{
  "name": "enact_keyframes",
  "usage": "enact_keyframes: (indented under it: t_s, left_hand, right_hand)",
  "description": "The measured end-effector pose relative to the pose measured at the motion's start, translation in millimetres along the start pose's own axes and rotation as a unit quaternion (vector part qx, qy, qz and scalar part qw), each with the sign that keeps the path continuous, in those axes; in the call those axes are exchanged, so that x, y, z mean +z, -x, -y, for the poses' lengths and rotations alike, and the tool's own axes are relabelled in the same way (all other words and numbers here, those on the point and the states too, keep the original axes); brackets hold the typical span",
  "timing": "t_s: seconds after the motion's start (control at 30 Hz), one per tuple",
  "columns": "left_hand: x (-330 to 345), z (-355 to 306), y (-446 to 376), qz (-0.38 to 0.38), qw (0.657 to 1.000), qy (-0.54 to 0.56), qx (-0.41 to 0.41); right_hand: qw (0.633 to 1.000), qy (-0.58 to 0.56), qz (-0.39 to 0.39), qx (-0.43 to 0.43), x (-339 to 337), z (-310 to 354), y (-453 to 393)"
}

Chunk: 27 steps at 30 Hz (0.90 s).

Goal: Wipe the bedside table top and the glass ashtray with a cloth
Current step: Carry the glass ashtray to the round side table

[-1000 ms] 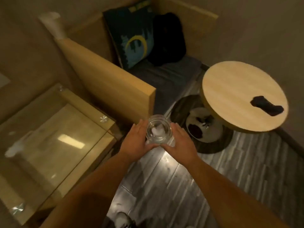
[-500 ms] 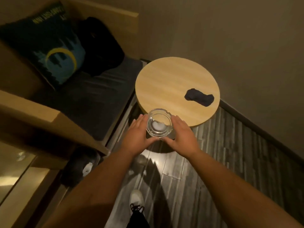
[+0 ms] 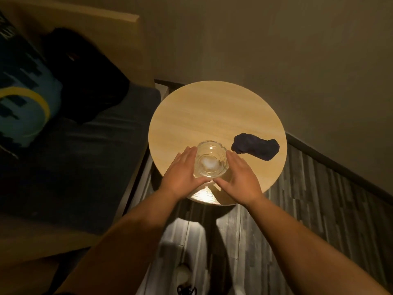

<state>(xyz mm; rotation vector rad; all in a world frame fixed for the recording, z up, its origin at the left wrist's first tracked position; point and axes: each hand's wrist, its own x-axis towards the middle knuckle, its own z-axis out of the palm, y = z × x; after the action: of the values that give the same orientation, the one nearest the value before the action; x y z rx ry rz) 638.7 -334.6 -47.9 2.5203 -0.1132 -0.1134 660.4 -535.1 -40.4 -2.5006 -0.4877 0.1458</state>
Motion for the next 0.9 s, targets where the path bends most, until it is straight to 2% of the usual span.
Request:
enact_keyframes:
  t_s: [0.33, 0.9]
  left_hand:
    - [27.5, 25.0, -36.4, -0.020, 0.999, 0.009, -0.028]
    - [30.9, 21.9, -40.3, -0.028, 0.999, 0.018, -0.021]
  right_hand:
    - [1.000, 0.001, -0.007, -0.023, 19.3, -23.8, -42.0]
    - [0.999, 0.038, 0.020, 0.002, 31.3, -35.5, -44.4]
